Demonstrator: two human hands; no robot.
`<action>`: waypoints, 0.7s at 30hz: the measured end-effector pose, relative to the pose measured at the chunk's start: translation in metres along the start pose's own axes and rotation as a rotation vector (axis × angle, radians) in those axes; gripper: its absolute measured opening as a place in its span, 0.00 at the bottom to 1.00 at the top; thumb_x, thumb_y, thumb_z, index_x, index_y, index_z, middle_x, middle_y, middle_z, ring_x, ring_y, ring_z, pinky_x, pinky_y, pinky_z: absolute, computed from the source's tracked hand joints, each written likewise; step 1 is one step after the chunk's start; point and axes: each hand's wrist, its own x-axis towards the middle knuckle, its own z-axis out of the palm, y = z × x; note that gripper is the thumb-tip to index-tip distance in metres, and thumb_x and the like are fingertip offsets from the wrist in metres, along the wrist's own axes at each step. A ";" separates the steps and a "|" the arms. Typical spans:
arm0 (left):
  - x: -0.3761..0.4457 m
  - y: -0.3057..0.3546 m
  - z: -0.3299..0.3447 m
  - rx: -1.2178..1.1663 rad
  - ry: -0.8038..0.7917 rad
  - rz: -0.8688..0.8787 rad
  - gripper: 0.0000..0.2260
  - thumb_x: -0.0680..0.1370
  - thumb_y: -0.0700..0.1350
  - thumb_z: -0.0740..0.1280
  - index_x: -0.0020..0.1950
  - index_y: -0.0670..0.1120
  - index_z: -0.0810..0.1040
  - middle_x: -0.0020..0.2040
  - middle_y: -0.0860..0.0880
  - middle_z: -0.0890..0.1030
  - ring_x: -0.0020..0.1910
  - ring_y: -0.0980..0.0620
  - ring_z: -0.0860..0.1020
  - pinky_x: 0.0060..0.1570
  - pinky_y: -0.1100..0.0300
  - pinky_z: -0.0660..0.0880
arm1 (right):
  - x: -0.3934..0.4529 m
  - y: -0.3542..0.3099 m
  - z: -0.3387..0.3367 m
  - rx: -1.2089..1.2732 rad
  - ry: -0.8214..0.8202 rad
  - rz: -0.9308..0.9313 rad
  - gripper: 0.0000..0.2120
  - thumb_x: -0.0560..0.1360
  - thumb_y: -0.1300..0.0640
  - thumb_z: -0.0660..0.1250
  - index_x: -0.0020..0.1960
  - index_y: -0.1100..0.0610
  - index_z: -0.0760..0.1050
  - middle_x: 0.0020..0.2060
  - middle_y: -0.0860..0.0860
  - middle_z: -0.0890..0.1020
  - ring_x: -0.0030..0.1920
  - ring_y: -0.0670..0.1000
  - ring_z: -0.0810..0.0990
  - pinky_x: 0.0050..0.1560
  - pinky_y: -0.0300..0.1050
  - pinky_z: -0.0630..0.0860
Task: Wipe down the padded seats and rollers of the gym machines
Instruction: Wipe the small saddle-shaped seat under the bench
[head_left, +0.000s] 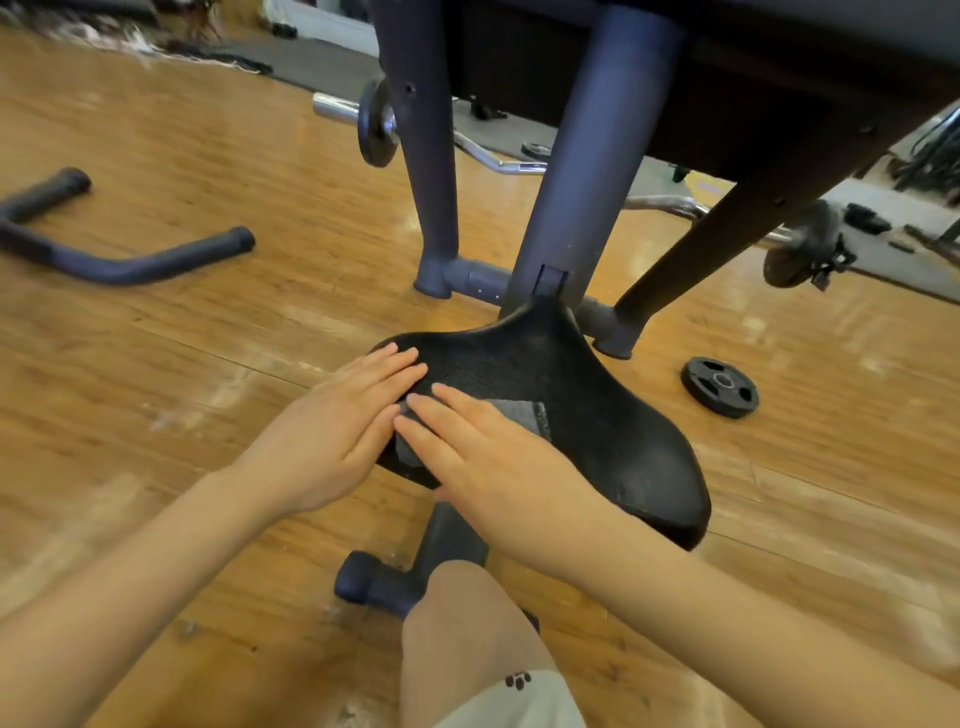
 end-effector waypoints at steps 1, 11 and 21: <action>-0.001 -0.004 -0.002 -0.012 -0.006 -0.003 0.27 0.78 0.57 0.45 0.73 0.46 0.63 0.74 0.51 0.63 0.72 0.64 0.53 0.67 0.76 0.44 | 0.001 0.000 0.000 0.007 -0.019 0.007 0.32 0.69 0.50 0.70 0.69 0.61 0.66 0.67 0.58 0.71 0.68 0.59 0.67 0.67 0.52 0.65; -0.015 0.032 -0.005 -0.012 0.207 0.111 0.22 0.79 0.48 0.55 0.69 0.38 0.69 0.72 0.43 0.67 0.73 0.48 0.61 0.71 0.52 0.57 | -0.043 0.025 -0.018 0.638 -0.054 0.206 0.28 0.75 0.39 0.53 0.73 0.41 0.51 0.73 0.37 0.53 0.73 0.37 0.50 0.73 0.36 0.48; -0.004 0.090 0.029 0.117 0.128 0.213 0.25 0.76 0.56 0.59 0.66 0.40 0.74 0.65 0.44 0.76 0.67 0.46 0.71 0.68 0.52 0.63 | -0.058 0.050 -0.009 0.690 0.244 0.484 0.14 0.75 0.50 0.61 0.61 0.44 0.70 0.56 0.33 0.72 0.59 0.28 0.67 0.60 0.22 0.61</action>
